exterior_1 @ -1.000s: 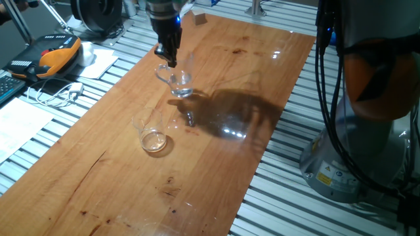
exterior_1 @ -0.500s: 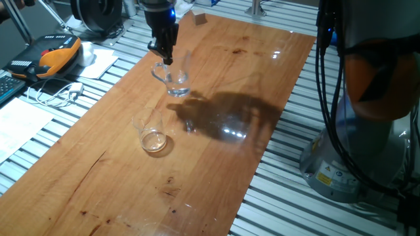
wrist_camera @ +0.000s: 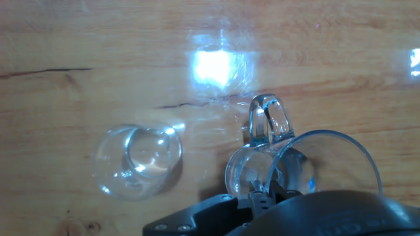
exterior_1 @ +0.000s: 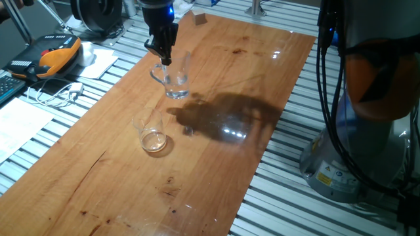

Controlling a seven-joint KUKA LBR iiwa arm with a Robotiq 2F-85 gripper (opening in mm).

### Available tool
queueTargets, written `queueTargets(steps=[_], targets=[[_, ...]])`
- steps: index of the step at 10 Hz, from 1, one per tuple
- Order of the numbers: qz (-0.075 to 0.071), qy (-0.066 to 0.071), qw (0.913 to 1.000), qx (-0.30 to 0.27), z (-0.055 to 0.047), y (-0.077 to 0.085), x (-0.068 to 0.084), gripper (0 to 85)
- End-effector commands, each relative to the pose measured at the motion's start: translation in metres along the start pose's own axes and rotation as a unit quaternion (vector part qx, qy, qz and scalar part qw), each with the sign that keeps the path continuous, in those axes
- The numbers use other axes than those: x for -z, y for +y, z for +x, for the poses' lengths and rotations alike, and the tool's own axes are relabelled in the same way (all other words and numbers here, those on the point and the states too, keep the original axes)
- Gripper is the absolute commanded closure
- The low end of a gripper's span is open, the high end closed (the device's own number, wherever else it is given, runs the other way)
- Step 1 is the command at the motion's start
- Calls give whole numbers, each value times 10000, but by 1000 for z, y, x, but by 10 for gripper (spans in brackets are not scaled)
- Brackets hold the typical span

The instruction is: Pour the water from one cup into another empty cup

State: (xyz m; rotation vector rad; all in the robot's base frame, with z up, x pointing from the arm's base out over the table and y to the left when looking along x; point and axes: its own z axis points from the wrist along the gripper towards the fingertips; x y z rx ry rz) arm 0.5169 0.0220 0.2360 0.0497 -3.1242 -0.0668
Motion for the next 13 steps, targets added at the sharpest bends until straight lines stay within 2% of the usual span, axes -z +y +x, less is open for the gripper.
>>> queueTargets(steps=[1,2,4,5,6,8,10,11,13], targets=[[52,-8,10000,44,0,0,0,850],[130,-43,9998,112,0,0,0,850],[166,-221,9989,375,0,0,0,850],[32,-315,9980,551,0,0,0,850],[-29,-366,9971,664,0,0,0,850],[-73,-418,9961,777,0,0,0,850],[6,-425,9958,810,0,0,0,850],[-39,-430,9956,831,0,0,0,850],[-244,-399,9957,805,0,0,0,850]])
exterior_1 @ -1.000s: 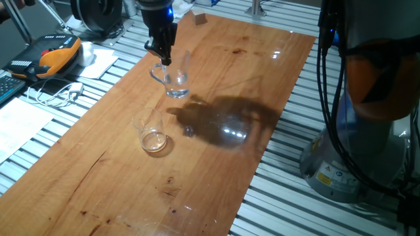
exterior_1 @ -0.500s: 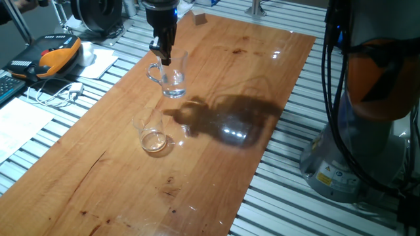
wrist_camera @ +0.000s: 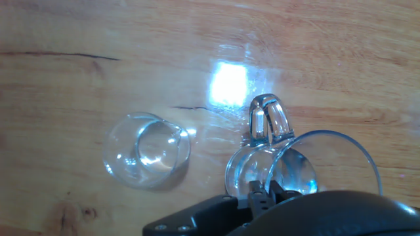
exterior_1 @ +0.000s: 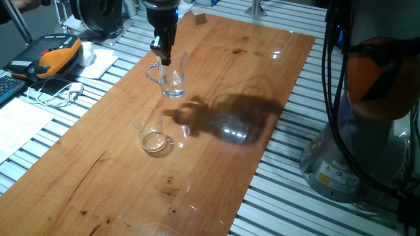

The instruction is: Pour the water from one cup into another empty cup

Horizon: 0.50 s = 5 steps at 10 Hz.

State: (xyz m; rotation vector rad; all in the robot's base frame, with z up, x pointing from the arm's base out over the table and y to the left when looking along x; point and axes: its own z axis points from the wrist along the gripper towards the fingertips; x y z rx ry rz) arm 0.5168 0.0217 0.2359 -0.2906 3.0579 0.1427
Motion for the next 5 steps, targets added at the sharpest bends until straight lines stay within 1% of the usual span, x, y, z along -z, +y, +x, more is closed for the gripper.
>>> queueTargets(steps=[1,2,3,4,5], targets=[[-25,22,10000,-23,0,0,0,850],[-25,22,10000,-39,0,1,1,850],[-98,39,9999,-73,-4,5,8,850],[-151,116,9997,-143,-11,12,21,850],[-152,171,9996,-188,-16,18,32,850]])
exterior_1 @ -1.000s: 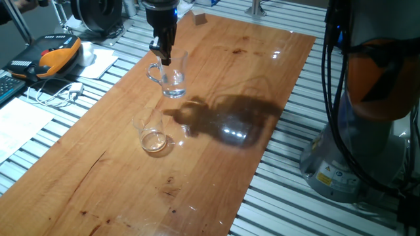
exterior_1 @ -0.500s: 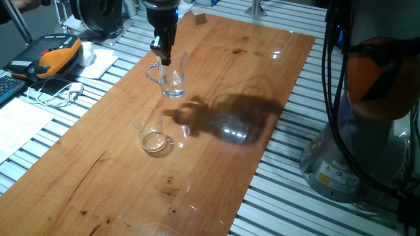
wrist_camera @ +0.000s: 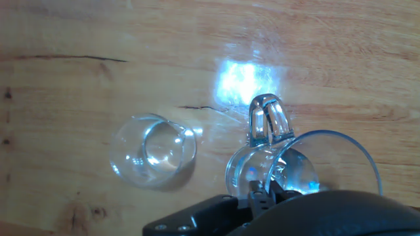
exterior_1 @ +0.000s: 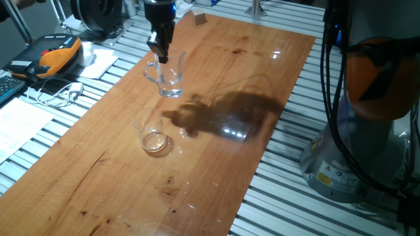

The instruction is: Pour the water from one cup into another empty cup

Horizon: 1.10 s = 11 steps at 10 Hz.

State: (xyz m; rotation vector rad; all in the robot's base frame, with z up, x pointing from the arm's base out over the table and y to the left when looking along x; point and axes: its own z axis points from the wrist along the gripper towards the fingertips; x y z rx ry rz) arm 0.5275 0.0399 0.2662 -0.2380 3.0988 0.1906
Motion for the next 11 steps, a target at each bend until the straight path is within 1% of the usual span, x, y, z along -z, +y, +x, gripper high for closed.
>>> queueTargets(steps=[1,2,3,4,5,7,8,9,10,11], targets=[[-24,4,10000,-55,-3,7,12,850],[-23,-4,9999,-132,-6,18,17,850],[-67,37,9997,-240,-9,29,21,850],[-98,42,9994,-332,-10,40,23,850],[-75,45,9992,-393,-10,50,24,850],[-160,53,9984,-539,-9,66,24,850],[-167,53,9980,-608,-9,73,25,850],[-213,66,9974,-685,-8,80,26,850],[-214,75,9971,-731,-8,86,26,850],[-260,80,9965,-784,-6,92,25,850]])
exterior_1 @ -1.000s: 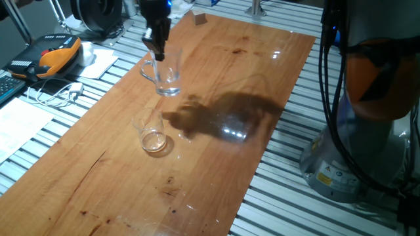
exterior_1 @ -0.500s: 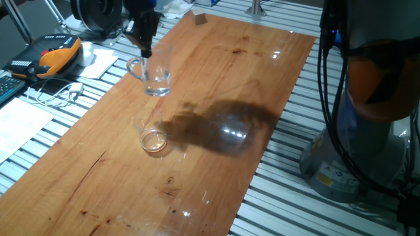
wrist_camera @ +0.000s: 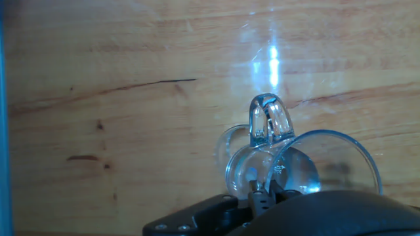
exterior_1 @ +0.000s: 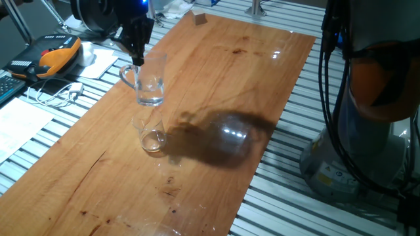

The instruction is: Pour the water from one cup into another empty cup

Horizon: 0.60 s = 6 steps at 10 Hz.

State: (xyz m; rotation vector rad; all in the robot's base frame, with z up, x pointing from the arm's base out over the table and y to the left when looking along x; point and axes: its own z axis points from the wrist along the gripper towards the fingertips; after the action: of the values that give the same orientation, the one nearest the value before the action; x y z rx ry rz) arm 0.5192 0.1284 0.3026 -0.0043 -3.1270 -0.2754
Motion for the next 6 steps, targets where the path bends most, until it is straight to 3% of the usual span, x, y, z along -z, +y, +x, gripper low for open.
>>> queueTargets(steps=[1,6], targets=[[-34,13,10000,-42,2,5,-2,850],[180,14,9997,141,4,5,-2,850]])
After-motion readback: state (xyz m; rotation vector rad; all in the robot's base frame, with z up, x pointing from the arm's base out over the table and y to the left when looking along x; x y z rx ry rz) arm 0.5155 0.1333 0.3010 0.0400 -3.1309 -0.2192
